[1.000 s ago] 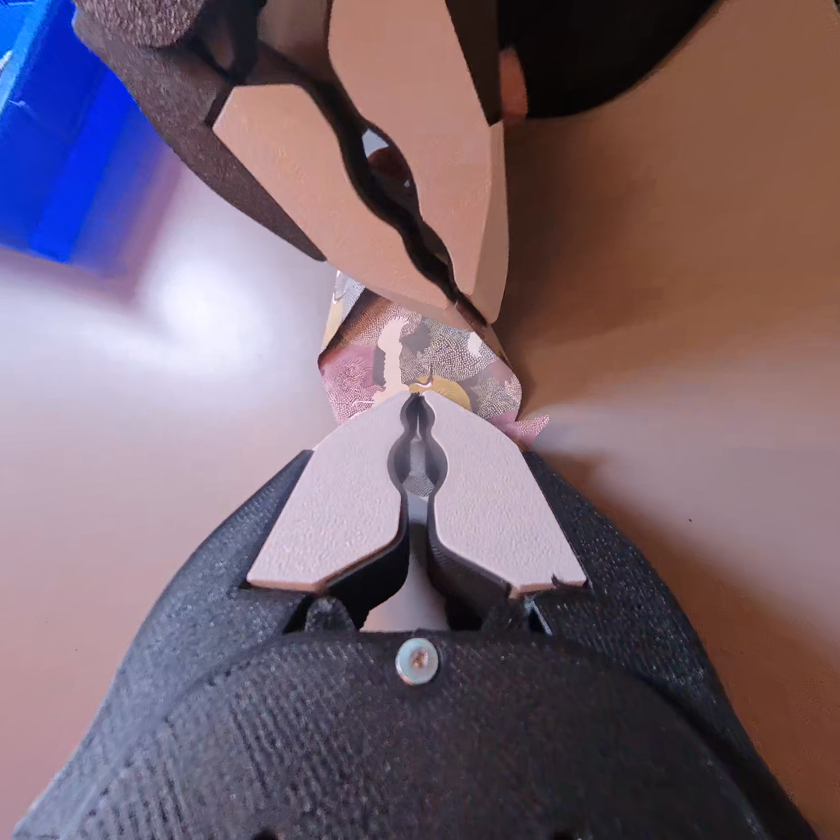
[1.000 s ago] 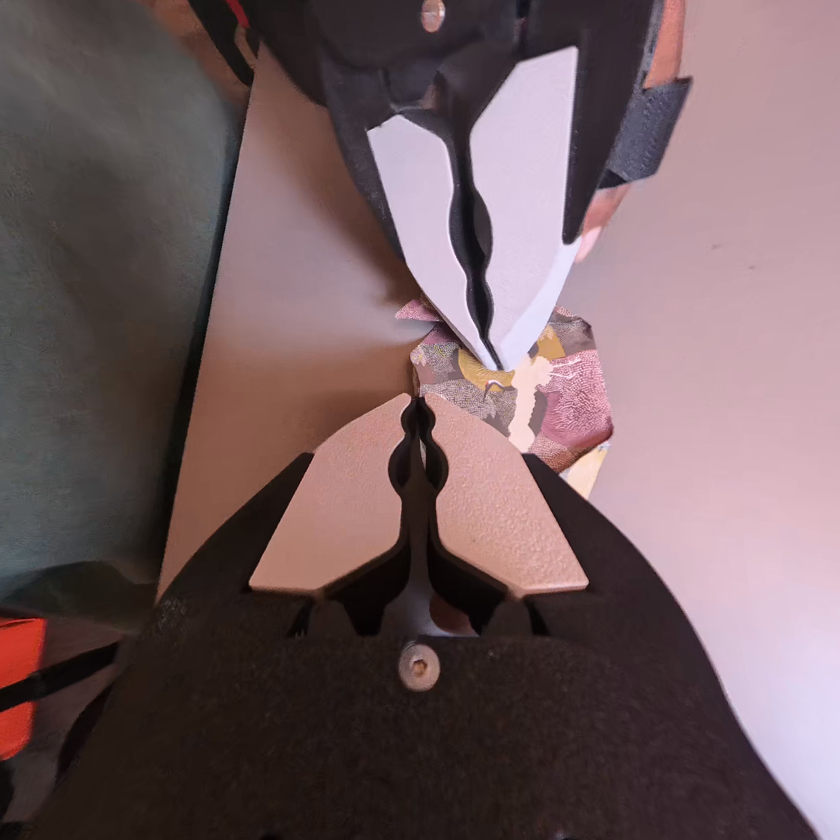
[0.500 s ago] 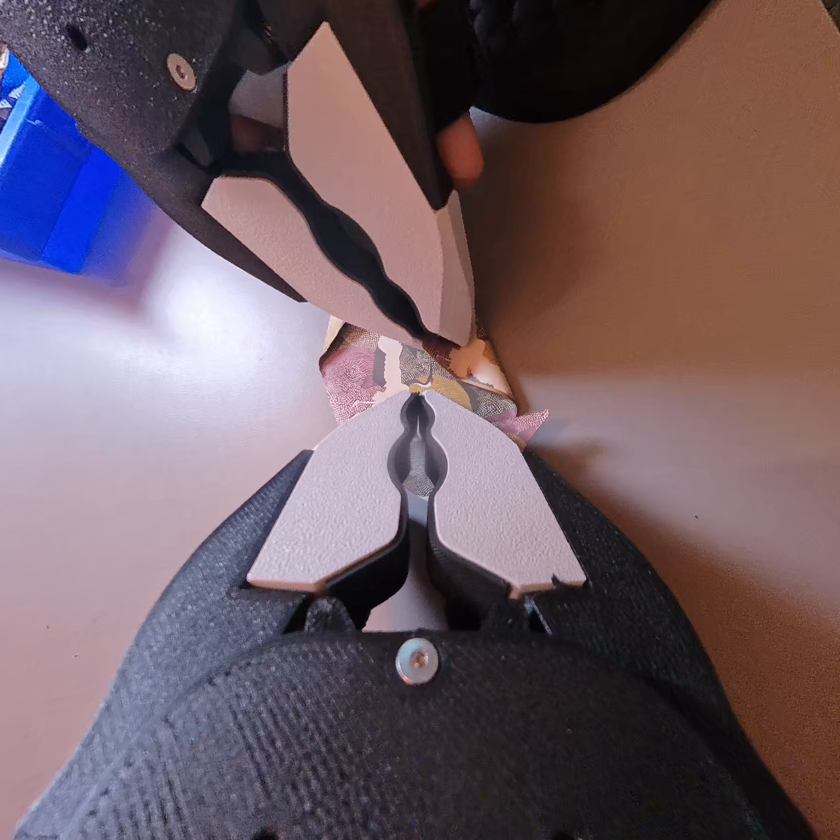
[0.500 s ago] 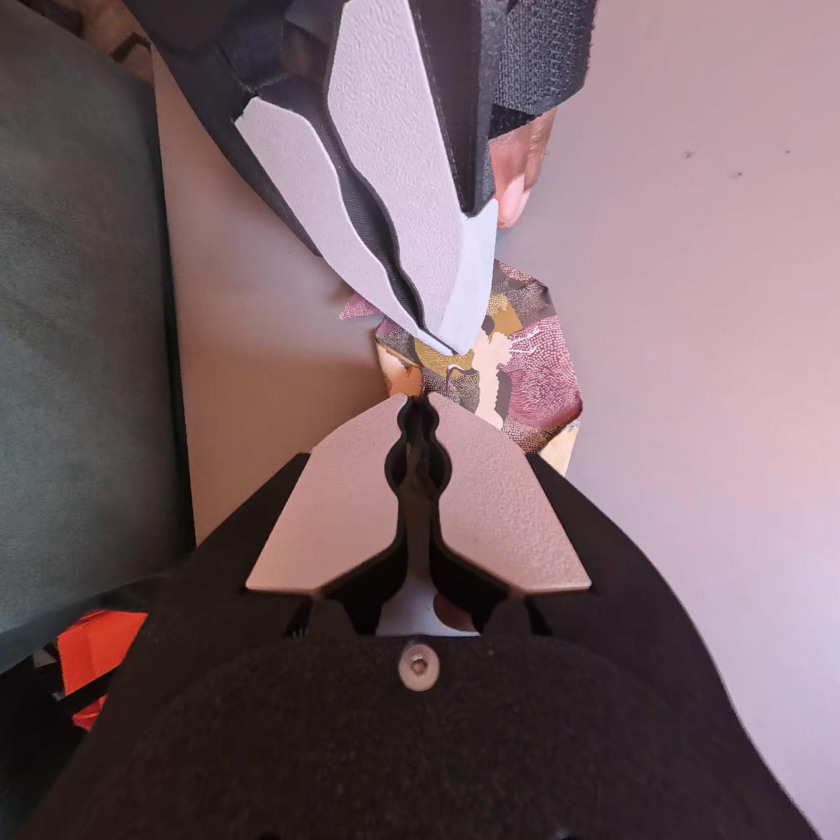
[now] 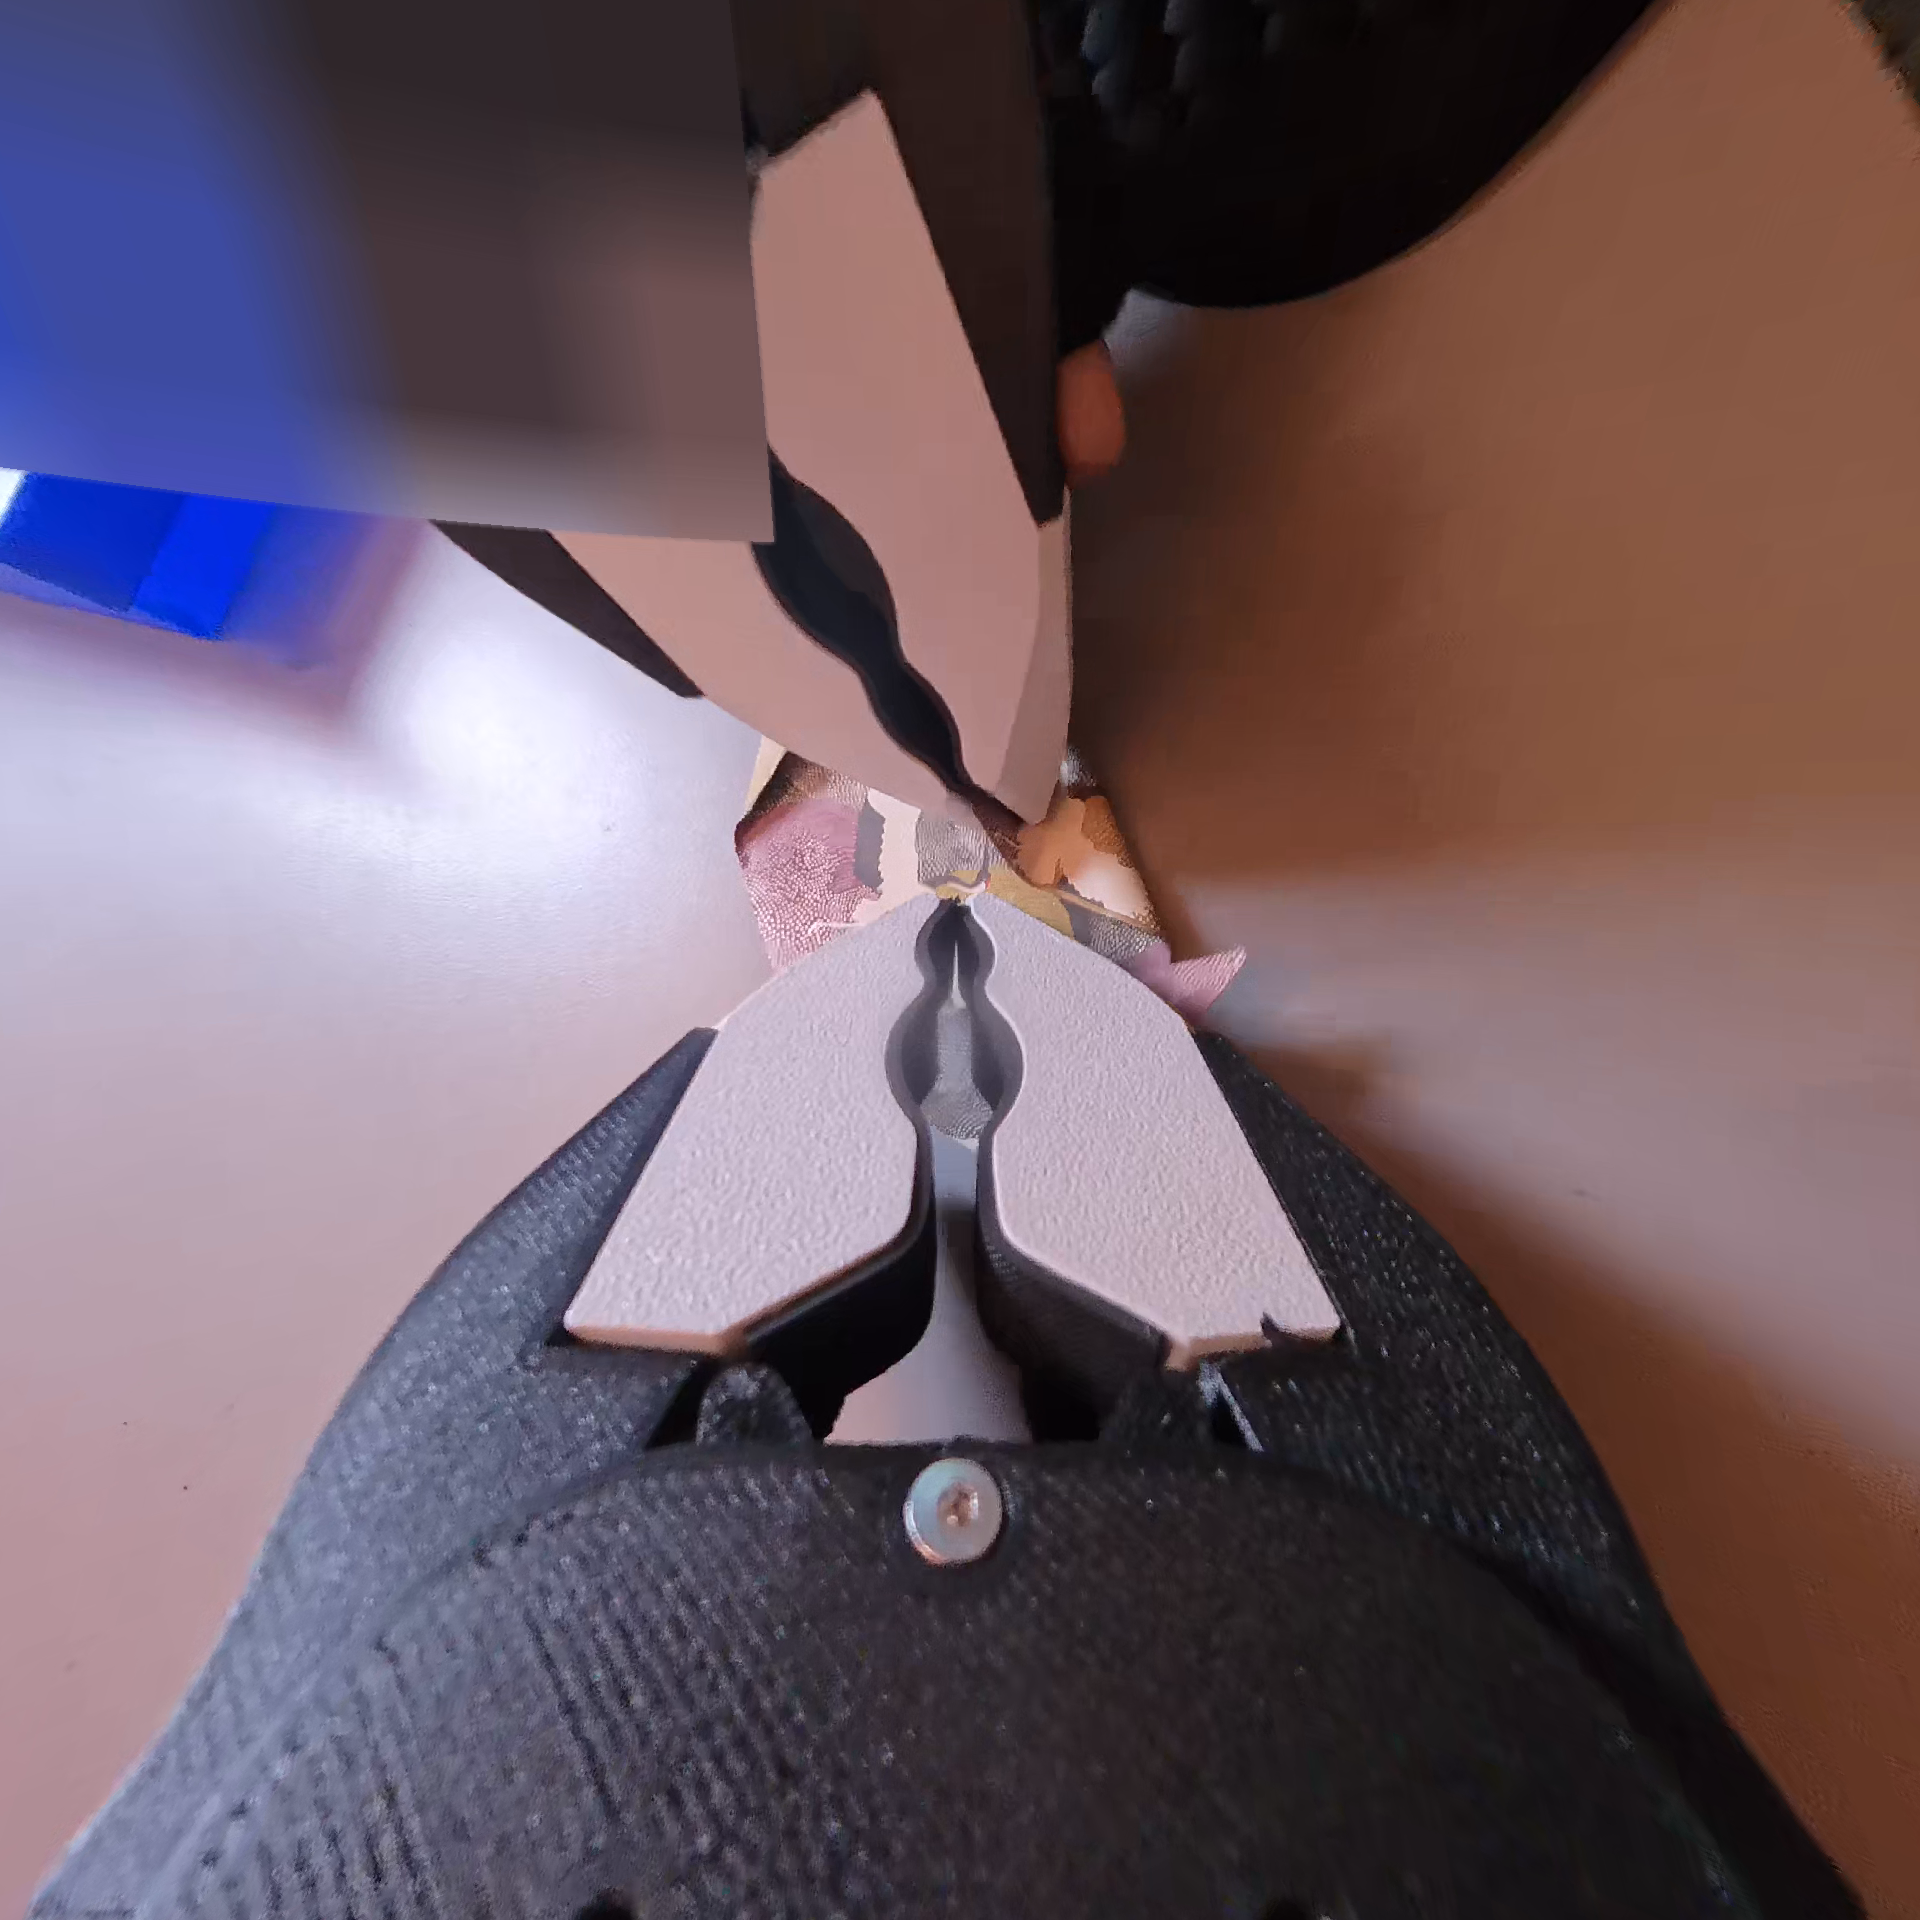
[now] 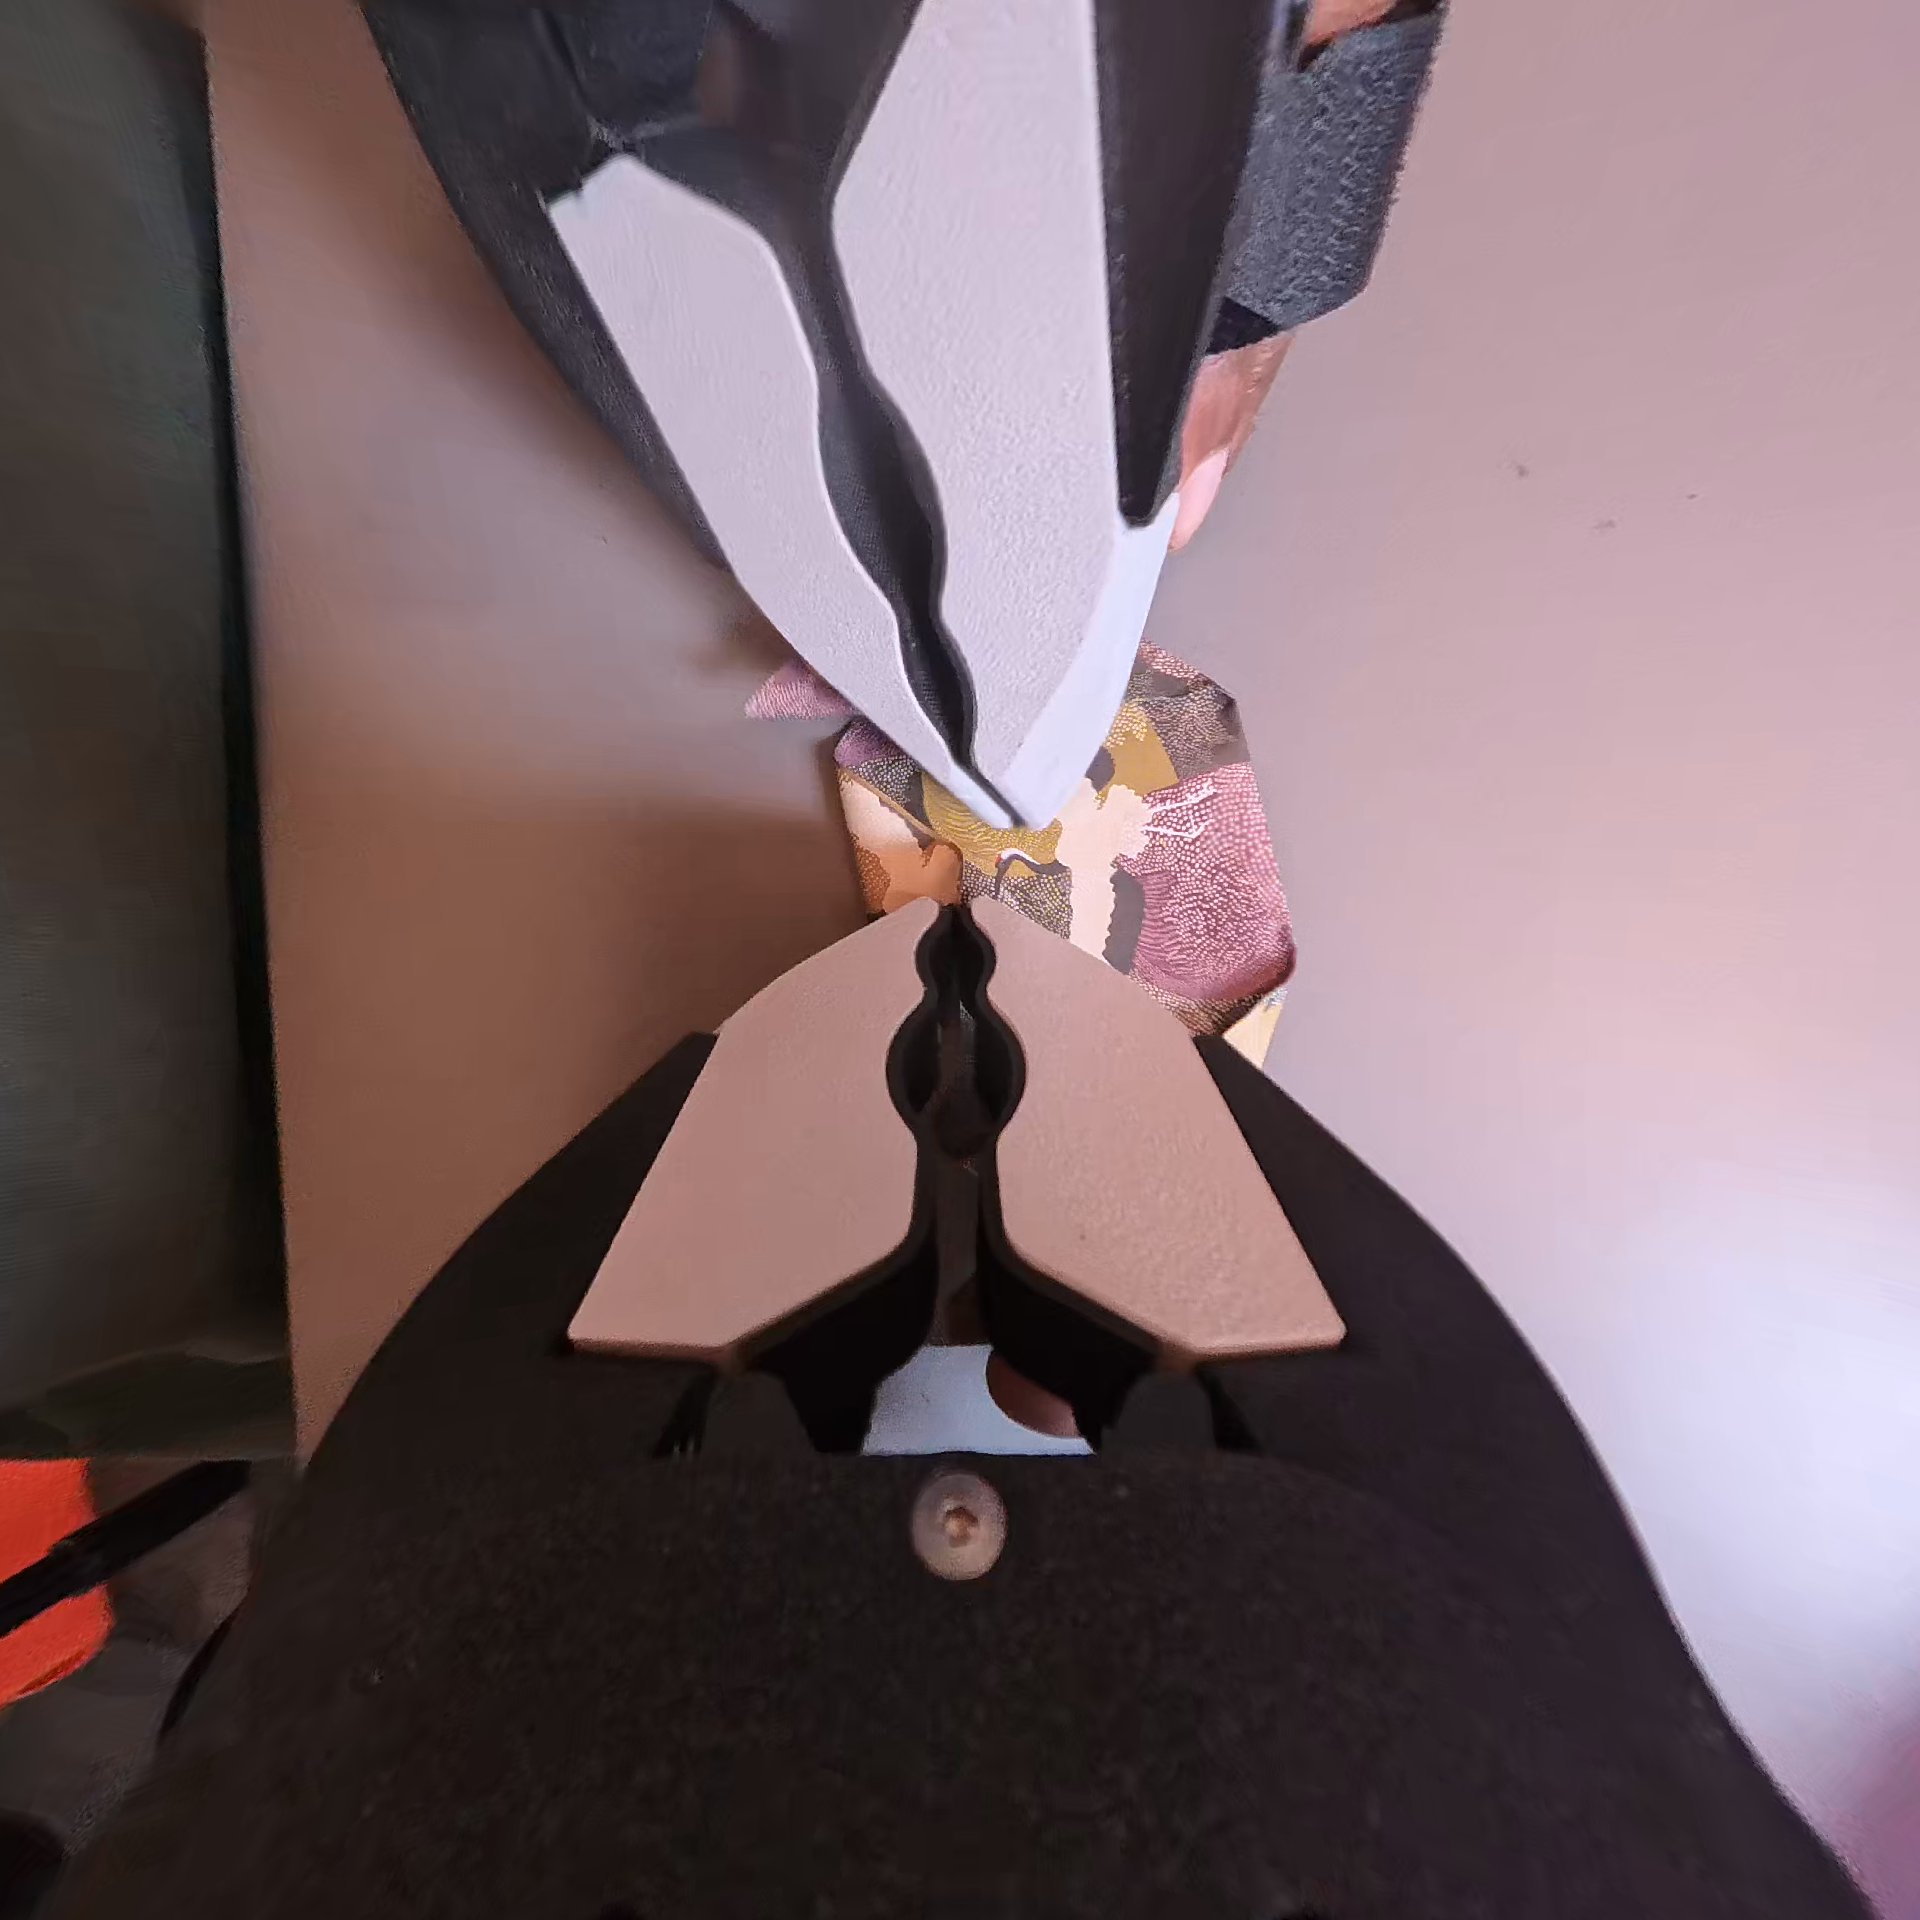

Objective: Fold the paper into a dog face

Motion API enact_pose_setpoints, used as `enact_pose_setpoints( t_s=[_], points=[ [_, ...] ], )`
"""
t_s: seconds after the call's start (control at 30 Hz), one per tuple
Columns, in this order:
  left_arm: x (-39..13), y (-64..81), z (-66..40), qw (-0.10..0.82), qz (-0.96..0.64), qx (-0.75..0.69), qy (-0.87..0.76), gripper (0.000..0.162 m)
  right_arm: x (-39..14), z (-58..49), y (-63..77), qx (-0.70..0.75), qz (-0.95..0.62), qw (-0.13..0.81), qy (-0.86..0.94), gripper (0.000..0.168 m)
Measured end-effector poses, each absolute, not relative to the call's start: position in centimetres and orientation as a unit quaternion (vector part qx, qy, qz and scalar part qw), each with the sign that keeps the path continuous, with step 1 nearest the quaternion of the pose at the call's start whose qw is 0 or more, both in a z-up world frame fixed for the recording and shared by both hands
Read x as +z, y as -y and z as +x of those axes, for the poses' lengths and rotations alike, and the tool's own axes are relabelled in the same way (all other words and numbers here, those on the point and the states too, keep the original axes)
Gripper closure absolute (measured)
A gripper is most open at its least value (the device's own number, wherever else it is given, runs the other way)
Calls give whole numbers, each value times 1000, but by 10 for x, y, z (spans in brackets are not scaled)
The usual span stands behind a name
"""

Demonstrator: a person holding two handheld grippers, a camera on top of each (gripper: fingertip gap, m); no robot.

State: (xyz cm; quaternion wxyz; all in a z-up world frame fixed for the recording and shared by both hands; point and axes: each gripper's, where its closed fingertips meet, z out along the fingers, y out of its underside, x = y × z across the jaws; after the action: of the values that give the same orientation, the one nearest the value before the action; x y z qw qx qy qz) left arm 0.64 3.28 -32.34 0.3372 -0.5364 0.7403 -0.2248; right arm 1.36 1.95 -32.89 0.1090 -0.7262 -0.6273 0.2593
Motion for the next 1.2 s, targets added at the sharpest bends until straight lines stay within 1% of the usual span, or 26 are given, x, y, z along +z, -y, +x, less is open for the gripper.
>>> enact_pose_setpoints(
  t_s=[0.17, 0.33, 0.63, 0.67, 0.77, 0.83, 0.9, 1.0, 1.2],
  points=[
    [-302, -15, 7, 336, -524, -288, -728, 162, -329, 14, -20, 235, -717, 139, 641, 168],
    [-322, -4, 4, 302, -515, -247, -763, 162, -329, 14, -20, 239, -717, 146, 639, 168],
    [-328, -3, 2, 271, -549, -231, -756, 162, -328, 15, -22, 244, -722, 155, 629, 166],
    [-328, -3, 2, 271, -551, -229, -756, 162, -326, 16, -24, 248, -723, 162, 624, 161],
    [-328, -3, 2, 267, -558, -227, -752, 162, -299, 19, -27, 276, -709, 216, 612, 160],
    [-328, -3, 2, 266, -559, -227, -752, 162, -280, 19, -19, 285, -674, 262, 628, 160],
    [-328, -3, 2, 264, -560, -229, -751, 162, -279, 17, -9, 261, -654, 283, 651, 166],
    [-328, -3, 2, 263, -558, -229, -753, 162, -303, 11, -2, 215, -655, 265, 674, 168],
    [-328, -3, 2, 269, -560, -229, -749, 162, -327, 3, -2, 221, -664, 210, 683, 168]
  ],
)
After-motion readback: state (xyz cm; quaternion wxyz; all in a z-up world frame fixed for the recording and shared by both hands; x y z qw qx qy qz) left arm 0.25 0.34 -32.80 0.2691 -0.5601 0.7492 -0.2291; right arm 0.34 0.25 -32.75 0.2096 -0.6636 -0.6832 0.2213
